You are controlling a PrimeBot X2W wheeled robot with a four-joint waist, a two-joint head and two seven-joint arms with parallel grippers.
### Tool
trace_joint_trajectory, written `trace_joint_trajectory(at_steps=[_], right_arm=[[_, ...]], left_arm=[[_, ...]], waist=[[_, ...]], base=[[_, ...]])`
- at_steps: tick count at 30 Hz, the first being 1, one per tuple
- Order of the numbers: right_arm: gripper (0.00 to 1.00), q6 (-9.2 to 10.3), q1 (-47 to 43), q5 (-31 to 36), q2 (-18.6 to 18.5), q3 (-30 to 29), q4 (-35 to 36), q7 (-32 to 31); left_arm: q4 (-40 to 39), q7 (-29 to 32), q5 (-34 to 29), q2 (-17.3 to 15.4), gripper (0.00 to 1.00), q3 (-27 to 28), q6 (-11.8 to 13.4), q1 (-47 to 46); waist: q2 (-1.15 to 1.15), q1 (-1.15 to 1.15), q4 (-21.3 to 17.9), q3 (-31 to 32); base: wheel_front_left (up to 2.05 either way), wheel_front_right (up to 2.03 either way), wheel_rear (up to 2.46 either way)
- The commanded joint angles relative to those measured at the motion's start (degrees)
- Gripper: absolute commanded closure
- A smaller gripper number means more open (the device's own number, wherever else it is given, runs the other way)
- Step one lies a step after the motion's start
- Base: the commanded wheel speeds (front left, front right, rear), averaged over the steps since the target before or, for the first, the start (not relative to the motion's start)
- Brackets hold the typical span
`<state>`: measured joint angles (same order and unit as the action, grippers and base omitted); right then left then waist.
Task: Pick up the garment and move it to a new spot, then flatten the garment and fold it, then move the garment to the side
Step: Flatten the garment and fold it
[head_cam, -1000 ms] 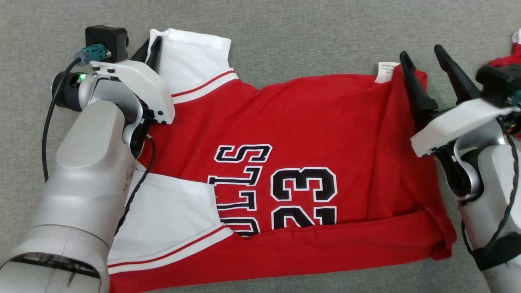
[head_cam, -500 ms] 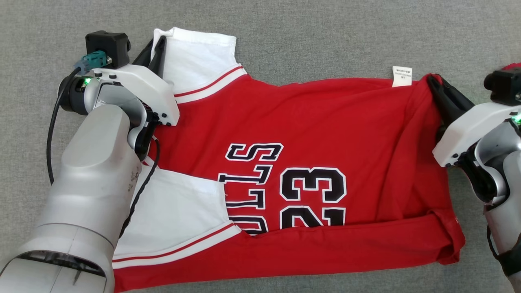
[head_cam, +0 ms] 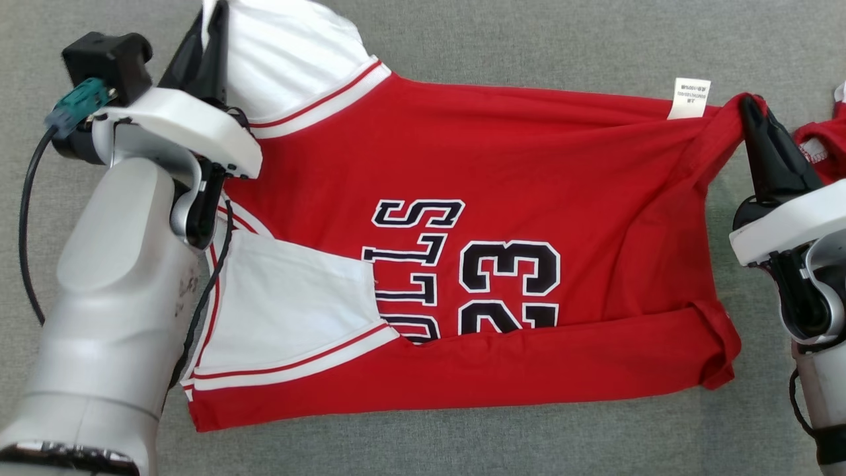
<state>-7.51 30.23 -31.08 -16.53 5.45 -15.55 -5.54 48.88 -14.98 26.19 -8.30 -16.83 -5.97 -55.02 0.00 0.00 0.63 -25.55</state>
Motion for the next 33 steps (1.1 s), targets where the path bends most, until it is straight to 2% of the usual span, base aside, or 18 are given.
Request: trace_joint_trajectory(at_steps=[1,11,16,21,25,26,27,28,29,30,31,33], right_arm=[[1.00,0.05,-1.0,-0.6,0.1,-0.7,0.4,0.4],[1.00,0.04,-8.8,-5.1,1.5,-0.1,4.8,4.4],[1.00,0.04,-14.2,-7.7,1.8,1.1,6.6,7.3],[1.00,0.04,-18.0,-8.5,1.7,2.3,6.0,10.8],[1.00,0.03,-19.7,-8.8,1.9,3.1,5.4,12.5],[0.96,0.03,-20.1,-8.9,1.9,3.5,5.2,12.9],[0.85,0.03,-20.6,-8.9,1.9,3.8,5.1,13.5],[0.65,0.03,-21.1,-8.9,1.8,4.0,4.9,13.9],[0.53,0.03,-21.6,-8.9,1.9,4.3,4.6,14.0],[0.16,0.03,-22.1,-8.3,1.7,4.6,4.4,14.1],[0.00,0.03,-22.5,-7.5,1.4,4.9,4.4,14.4],[0.00,0.03,-23.7,-6.0,1.3,5.2,4.3,15.1]], left_arm=[[-3.3,-0.2,-0.6,-0.8,1.00,1.1,0.7,2.8],[-27.0,-0.2,-0.1,-2.7,1.00,5.0,4.2,23.2],[-37.4,2.3,0.9,-3.2,1.00,5.2,7.2,36.0],[-44.3,6.3,3.0,-2.8,1.00,5.3,10.3,46.8],[-45.8,7.7,3.8,-2.6,1.00,5.0,11.1,50.2],[-45.8,7.9,4.1,-2.5,1.00,4.8,11.0,50.8],[-45.6,8.3,4.2,-2.4,1.00,4.6,10.9,51.2],[-45.2,8.4,4.4,-2.3,1.00,4.4,10.8,51.4],[-44.5,9.0,4.8,-2.1,0.76,4.1,10.5,51.7],[-43.9,9.0,4.6,-2.2,0.27,3.9,10.5,51.7],[-43.4,8.9,4.8,-2.0,0.00,3.8,10.3,51.7],[-42.5,8.5,4.6,-2.0,0.00,3.5,10.1,51.9]], waist=[[0.00,0.00,0.1,0.8],[0.00,0.00,0.3,3.1],[0.00,0.00,0.3,3.8],[0.00,0.00,0.3,4.2],[0.00,0.00,0.5,4.2],[0.00,0.00,0.6,4.3],[0.00,0.00,0.7,4.3],[0.00,0.00,0.7,4.3],[0.00,0.00,0.7,4.4],[0.00,0.00,0.6,4.5],[0.00,0.00,0.5,4.6],[0.00,0.00,0.4,4.9]], base=[[0.00,0.00,0.00],[0.00,0.00,0.00],[0.00,0.00,0.00],[0.00,0.00,0.00],[0.00,0.00,0.00],[0.00,0.00,0.00],[0.00,0.00,0.00],[0.00,0.00,0.00],[0.00,0.00,0.00],[0.00,0.00,0.00],[0.00,0.00,0.00],[0.00,0.00,0.00]])
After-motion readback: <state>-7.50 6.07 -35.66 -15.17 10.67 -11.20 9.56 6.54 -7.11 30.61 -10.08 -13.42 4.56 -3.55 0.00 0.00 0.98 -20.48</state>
